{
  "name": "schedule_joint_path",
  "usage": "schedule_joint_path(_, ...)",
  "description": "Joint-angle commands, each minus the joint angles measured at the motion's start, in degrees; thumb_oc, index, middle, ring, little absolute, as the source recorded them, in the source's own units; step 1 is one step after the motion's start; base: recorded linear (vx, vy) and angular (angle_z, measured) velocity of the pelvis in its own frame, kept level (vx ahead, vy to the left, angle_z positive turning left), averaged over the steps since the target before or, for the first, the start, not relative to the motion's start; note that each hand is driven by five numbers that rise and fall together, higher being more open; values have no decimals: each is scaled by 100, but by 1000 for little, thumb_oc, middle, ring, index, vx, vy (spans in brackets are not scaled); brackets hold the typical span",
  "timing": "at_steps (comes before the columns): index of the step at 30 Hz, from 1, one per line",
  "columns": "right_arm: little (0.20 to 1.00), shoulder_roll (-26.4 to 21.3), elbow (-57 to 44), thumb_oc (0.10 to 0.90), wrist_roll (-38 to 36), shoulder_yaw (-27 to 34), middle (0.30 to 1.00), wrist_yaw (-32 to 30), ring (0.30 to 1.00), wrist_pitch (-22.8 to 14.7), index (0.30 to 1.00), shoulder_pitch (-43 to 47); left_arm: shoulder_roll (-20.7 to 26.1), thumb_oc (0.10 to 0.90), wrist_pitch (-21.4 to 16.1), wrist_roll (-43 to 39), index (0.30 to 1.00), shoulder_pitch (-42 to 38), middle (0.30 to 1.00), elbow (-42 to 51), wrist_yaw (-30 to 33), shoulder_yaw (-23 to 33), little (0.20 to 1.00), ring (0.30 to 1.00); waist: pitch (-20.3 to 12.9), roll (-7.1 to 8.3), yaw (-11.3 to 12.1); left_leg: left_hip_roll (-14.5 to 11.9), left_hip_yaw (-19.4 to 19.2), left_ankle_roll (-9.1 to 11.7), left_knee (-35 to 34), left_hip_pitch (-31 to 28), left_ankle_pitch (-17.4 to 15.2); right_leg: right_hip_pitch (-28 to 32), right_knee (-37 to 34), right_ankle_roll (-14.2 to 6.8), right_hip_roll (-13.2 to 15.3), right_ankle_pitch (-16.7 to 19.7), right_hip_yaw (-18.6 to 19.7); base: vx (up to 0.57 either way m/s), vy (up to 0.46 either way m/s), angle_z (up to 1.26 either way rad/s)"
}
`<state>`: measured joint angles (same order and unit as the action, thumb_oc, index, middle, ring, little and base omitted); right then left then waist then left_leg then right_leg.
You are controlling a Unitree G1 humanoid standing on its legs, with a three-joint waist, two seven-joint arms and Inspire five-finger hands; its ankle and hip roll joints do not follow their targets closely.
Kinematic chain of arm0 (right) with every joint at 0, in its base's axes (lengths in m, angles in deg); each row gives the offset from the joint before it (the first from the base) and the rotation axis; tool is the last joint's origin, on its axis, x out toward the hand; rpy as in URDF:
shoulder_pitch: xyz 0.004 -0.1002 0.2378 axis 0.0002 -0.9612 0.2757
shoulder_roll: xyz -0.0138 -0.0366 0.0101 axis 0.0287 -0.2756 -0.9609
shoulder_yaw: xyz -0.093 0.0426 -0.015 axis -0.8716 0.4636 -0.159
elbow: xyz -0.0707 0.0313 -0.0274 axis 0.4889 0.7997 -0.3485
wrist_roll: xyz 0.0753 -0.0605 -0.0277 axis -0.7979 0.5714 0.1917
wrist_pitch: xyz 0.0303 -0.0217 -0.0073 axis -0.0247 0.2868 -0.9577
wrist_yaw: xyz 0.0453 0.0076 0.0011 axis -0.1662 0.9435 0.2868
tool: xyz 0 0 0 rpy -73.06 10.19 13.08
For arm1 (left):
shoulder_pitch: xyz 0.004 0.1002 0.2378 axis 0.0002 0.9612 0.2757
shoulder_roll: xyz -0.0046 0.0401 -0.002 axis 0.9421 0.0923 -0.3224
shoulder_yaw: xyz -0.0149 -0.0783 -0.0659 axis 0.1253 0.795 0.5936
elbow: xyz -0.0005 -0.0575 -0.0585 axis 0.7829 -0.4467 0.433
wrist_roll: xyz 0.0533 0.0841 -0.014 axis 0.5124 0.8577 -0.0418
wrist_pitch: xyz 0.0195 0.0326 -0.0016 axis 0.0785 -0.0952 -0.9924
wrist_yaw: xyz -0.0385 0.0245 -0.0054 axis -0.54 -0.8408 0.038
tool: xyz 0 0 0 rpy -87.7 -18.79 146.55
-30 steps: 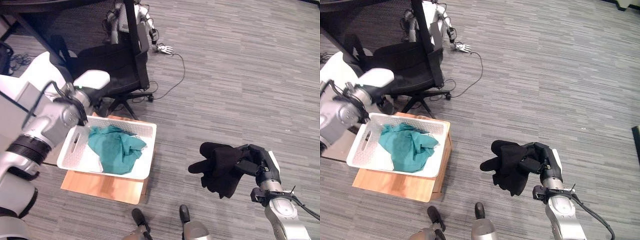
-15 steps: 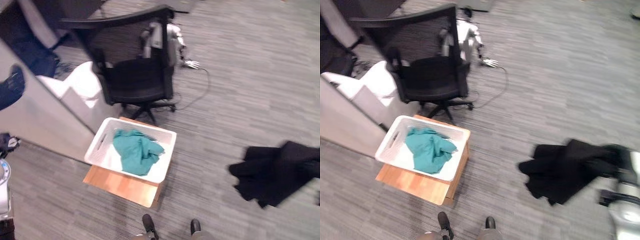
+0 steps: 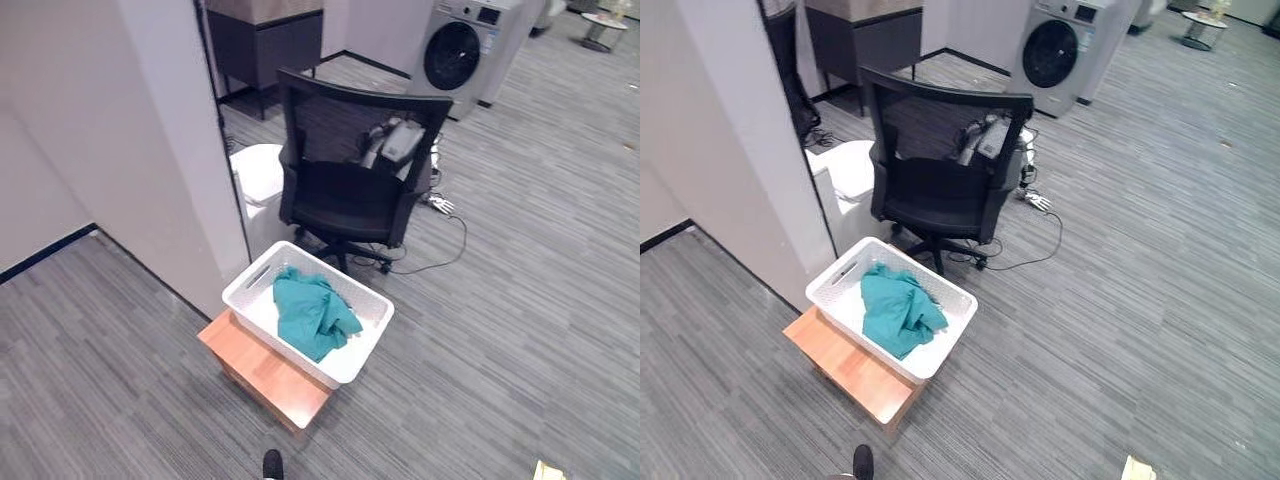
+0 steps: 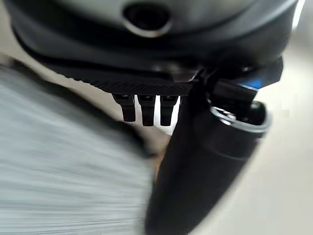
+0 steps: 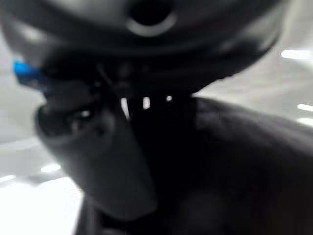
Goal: Pick up bed clothes into laundry basket.
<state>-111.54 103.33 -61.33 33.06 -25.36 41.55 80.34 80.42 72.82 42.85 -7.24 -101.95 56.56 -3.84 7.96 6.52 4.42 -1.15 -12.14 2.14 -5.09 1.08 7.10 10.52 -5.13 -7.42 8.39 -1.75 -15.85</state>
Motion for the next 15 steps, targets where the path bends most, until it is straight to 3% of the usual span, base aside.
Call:
schedule_joint_path(1,300,-962,377,400,128,174,300,-85,300,-130,300,614,211,800,-189,-168,900,-596,900,28,-592,-326,900,900,219,73,448,-538,-187,691,9,-749,-518,-178,13,-163,63,118,-140,9,-15,8)
schedule_joint_path(2,300,-1110,454,400,184,537,300,46,300,-93,300,266,-146,800,45,-307,900,-918,900,-690,-1027,-1015,900,900,302,43,623,-538,-174,692,9,-751,-534,-161,13,-159,57,105,-152,-17,-8,12)
schedule_joint_path(3,300,-1145,474,400,182,674,300,48,300,-92,300,132,-160,800,38,-315,900,-930,900,-707,-1035,-1019,900,900,302,26,621,-536,-177,684,9,-732,-508,-181,13,-155,58,131,-150,0,-9,14)
schedule_joint_path(4,300,-1569,723,400,227,1947,300,112,300,-71,300,-1085,-550,800,322,-95,900,-1086,900,-1365,-1392,-1500,900,900,342,-113,702,-538,-194,672,9,-726,-506,-190,13,-150,56,145,-137,-2,8,16)
schedule_joint_path(5,300,-1862,854,400,301,2654,300,165,300,-67,300,-1815,-823,800,462,129,900,-1087,900,-1564,-1539,-1818,900,900,354,-184,670,-541,-213,672,9,-749,-528,-173,13,-151,59,133,-131,-1,9,15)
schedule_joint_path(6,300,-2040,961,400,315,3243,300,152,300,-67,300,-2403,-866,800,458,127,900,-1037,900,-1575,-1539,-1737,900,900,317,-208,577,-542,-224,666,9,-736,-507,-191,13,-147,58,158,-122,7,7,6)
schedule_joint_path(7,300,-2807,1259,400,583,5709,300,60,300,-75,300,-4878,-1108,800,590,428,900,-797,900,-1666,-1824,-1842,900,900,130,-76,157,-561,-246,657,9,-764,-528,-174,13,-139,41,154,-99,-6,-1,8)
schedule_joint_path(8,300,-3059,1340,400,771,6599,300,12,300,-56,300,-5773,-1106,800,699,611,900,-717,900,-1724,-2000,-2031,900,900,25,103,10,-562,-240,648,9,-749,-523,-188,13,-139,42,162,-104,1,-2,8)
schedule_joint_path(9,300,-3068,1342,400,783,6645,300,17,300,-55,300,-5782,-1094,800,699,611,900,-727,900,-1723,-2004,-2008,900,900,20,122,-12,-556,-235,642,9,-716,-505,-217,13,-137,47,176,-109,0,0,0)
schedule_joint_path(11,300,-3078,1373,400,960,6675,300,108,300,-35,300,-5782,-1234,800,776,1098,900,-892,900,-1675,-2311,-2890,900,900,96,172,146,-545,-201,620,9,-694,-504,-231,13,-134,55,188,-95,-4,0,-10)
schedule_joint_path(15,300,-3078,1206,400,1086,6631,300,263,300,-35,300,-5782,-1215,800,839,1214,900,-981,900,-1698,-2441,-3283,900,900,122,246,327,-541,-154,599,9,-660,-509,-239,13,-131,64,191,-108,0,0,-1)
